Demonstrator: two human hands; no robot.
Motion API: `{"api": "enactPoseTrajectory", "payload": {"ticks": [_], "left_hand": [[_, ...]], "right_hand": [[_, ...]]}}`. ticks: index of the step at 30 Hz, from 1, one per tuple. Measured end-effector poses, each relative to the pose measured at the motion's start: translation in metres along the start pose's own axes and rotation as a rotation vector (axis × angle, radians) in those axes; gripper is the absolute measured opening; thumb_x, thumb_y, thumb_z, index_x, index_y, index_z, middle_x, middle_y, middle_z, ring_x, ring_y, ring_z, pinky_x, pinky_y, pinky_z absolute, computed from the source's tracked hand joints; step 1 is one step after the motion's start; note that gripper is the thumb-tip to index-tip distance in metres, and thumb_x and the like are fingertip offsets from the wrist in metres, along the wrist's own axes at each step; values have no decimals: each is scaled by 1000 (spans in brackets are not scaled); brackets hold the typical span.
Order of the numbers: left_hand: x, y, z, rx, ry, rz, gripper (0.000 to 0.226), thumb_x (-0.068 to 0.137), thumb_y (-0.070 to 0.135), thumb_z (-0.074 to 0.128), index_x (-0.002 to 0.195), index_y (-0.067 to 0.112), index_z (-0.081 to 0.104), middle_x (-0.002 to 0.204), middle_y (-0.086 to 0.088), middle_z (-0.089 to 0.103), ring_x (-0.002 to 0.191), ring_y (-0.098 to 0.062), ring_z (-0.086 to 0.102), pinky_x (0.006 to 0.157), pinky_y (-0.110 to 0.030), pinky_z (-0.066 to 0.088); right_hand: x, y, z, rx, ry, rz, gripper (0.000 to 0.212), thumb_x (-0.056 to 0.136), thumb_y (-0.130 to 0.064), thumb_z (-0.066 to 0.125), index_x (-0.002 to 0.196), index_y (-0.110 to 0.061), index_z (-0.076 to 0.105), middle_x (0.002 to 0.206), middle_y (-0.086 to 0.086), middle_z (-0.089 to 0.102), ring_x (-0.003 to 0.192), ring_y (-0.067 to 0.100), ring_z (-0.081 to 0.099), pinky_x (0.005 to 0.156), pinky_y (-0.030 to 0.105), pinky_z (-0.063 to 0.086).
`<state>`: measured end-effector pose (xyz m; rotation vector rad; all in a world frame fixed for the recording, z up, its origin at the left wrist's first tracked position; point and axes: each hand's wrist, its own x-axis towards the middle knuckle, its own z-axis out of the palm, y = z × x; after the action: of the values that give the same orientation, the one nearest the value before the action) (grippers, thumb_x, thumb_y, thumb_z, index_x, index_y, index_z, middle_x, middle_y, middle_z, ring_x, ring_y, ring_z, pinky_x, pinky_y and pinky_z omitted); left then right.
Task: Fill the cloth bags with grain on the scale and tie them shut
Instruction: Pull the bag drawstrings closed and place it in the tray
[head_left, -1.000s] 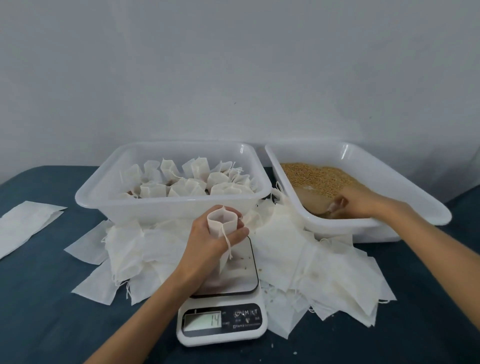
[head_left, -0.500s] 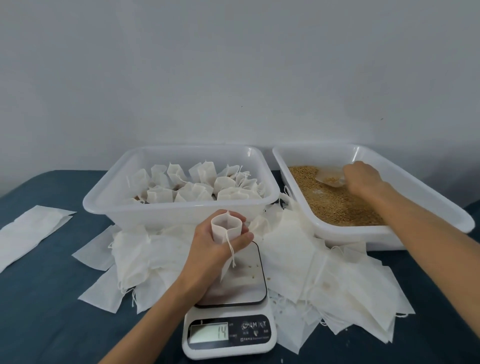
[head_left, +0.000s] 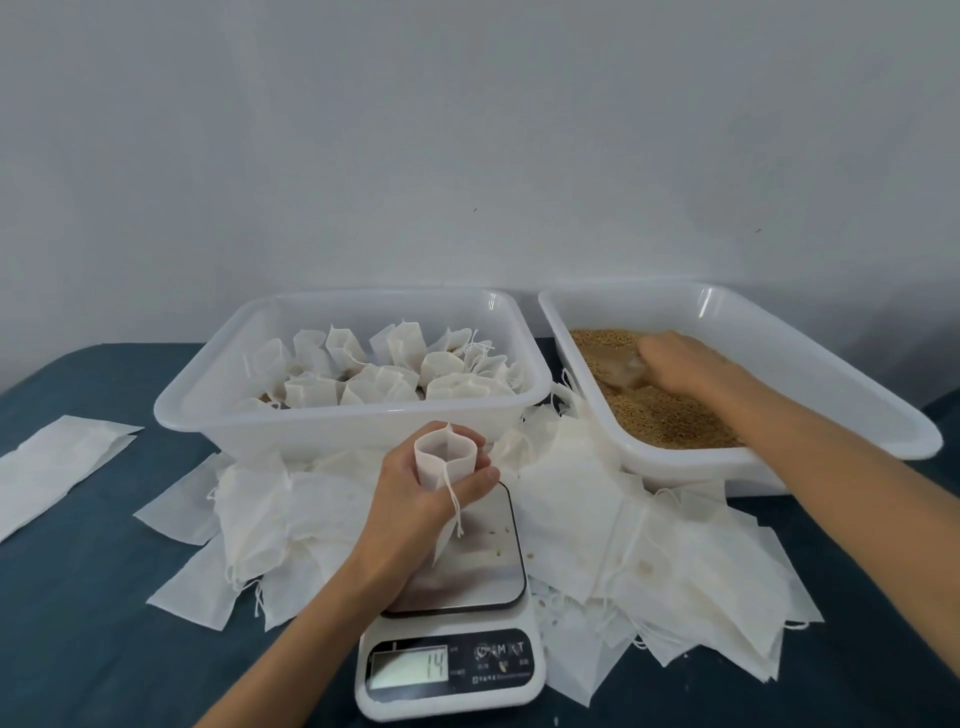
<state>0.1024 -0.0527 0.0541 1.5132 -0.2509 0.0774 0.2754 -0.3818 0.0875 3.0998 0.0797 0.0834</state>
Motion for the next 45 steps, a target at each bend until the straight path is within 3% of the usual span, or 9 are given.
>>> {"api": "enactPoseTrajectory", "payload": {"ticks": [2,6,9,12,18,25,31,38,45], "left_hand": [[0,0,-1,-6,3,1,21,73,17,83,90,19,72,86,-5,73,82,-14,68,72,-24,54],[0,2,-2,-25,12,4,23,73,16,83,92,14,71,85,-6,73,82,-14,68,73,-24,54],[-1,2,-1,-30,2,11,22,77,8,85,93,13,71,84,-6,72,81,-15,68,74,-27,54],[-1,2,-1,-28,2,15,22,81,3,85,93,13,71,84,-6,72,81,-16,67,70,-23,54],[-1,3,-1,-38,-13,24,20,75,16,82,91,16,71,85,-5,72,80,-14,67,66,-20,54],[-1,-2,1,-21,-31,35,20,75,16,81,92,16,71,86,-3,73,78,-11,69,65,-19,54],[0,-6,0,36,-40,47,19,82,7,83,96,10,71,91,-10,74,81,-14,70,71,-24,58],[-1,-8,3,110,-26,37,34,74,36,85,94,13,70,93,-11,72,93,-36,69,93,-60,55],[-1,-8,2,90,-47,23,21,79,23,82,96,22,70,91,0,75,90,-20,72,89,-42,56]], "right_hand": [[0,2,1,88,3,41,31,93,-24,71,73,-13,50,81,0,59,65,7,52,52,24,36],[-6,20,-4,156,61,178,16,92,-14,72,83,-8,61,100,10,67,95,29,65,85,43,53],[-13,32,-7,194,111,232,34,91,-14,74,65,-10,52,85,14,66,83,32,63,71,38,49],[-22,37,-8,269,125,248,21,90,-16,75,77,-4,64,98,14,71,86,30,64,76,39,51],[-51,22,-18,517,185,55,7,90,-16,73,96,-14,70,97,-2,69,97,17,63,92,31,45],[-98,-17,-44,766,104,-303,24,92,-17,71,106,-36,72,109,-18,73,105,-2,67,94,32,51],[-131,-50,-72,630,54,-471,24,90,-36,70,114,-41,69,113,-25,71,106,-4,67,95,34,50],[-140,-67,-95,478,159,-493,30,85,-21,78,113,-30,72,104,-20,72,105,-3,62,116,36,35],[-138,-78,-102,297,279,-567,30,86,-16,76,114,-26,74,101,-20,68,97,-7,57,123,39,20]]}}
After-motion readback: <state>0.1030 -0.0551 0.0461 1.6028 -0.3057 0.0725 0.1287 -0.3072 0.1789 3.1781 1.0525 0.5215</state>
